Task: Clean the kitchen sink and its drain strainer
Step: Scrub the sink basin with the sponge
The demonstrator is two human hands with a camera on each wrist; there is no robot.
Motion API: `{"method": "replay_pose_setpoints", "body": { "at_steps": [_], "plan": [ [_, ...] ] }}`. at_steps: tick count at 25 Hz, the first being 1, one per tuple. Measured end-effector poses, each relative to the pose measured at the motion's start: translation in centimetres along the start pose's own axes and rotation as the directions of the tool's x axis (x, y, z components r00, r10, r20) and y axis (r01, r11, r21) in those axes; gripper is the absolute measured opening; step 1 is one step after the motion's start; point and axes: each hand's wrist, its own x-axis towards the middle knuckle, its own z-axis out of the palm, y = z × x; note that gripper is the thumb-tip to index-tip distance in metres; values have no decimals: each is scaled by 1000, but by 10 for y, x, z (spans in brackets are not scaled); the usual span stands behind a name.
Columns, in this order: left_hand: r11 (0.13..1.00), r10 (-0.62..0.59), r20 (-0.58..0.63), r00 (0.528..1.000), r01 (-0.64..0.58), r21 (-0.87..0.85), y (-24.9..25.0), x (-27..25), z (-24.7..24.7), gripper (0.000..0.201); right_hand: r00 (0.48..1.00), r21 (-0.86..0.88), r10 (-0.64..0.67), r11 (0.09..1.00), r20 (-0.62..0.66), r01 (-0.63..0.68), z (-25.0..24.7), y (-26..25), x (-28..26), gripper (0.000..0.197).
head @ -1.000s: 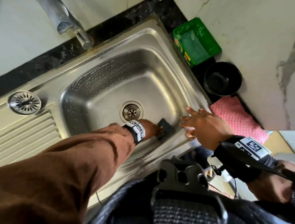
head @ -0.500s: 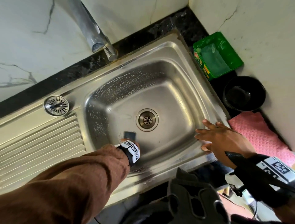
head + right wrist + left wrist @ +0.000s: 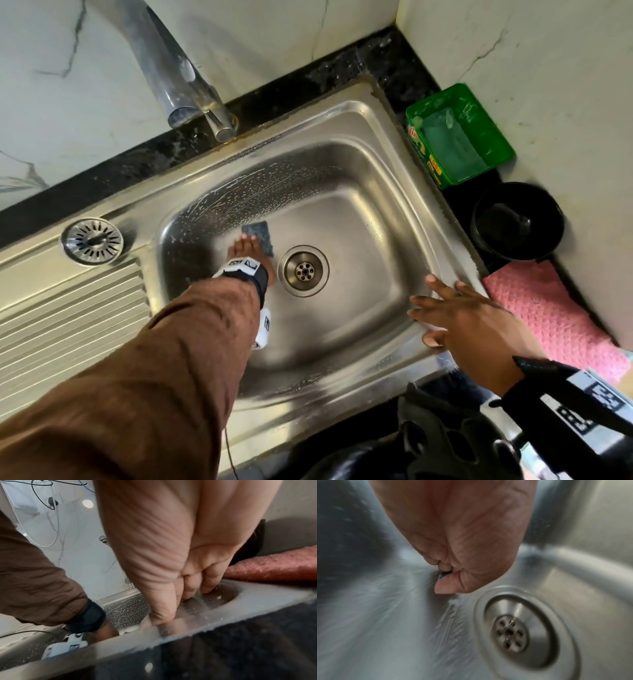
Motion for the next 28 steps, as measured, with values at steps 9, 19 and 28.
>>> {"method": "replay_pose_setpoints", "body": {
  "at_steps": [9, 19, 28],
  "plan": [
    [536, 810, -44, 585, -707, 461, 133, -67, -4, 57, 998, 63, 32, 997, 45, -35, 3, 2, 0, 42],
    [54, 832, 318, 455, -636, 770, 73, -68, 38, 50, 989, -43, -88, 996, -123, 84, 9, 5, 0, 39],
    [735, 634, -239, 735, -478, 481, 114, -23, -17, 58, 983, -121, -159, 982, -97, 147, 1, 1, -1, 50]
  ]
}}
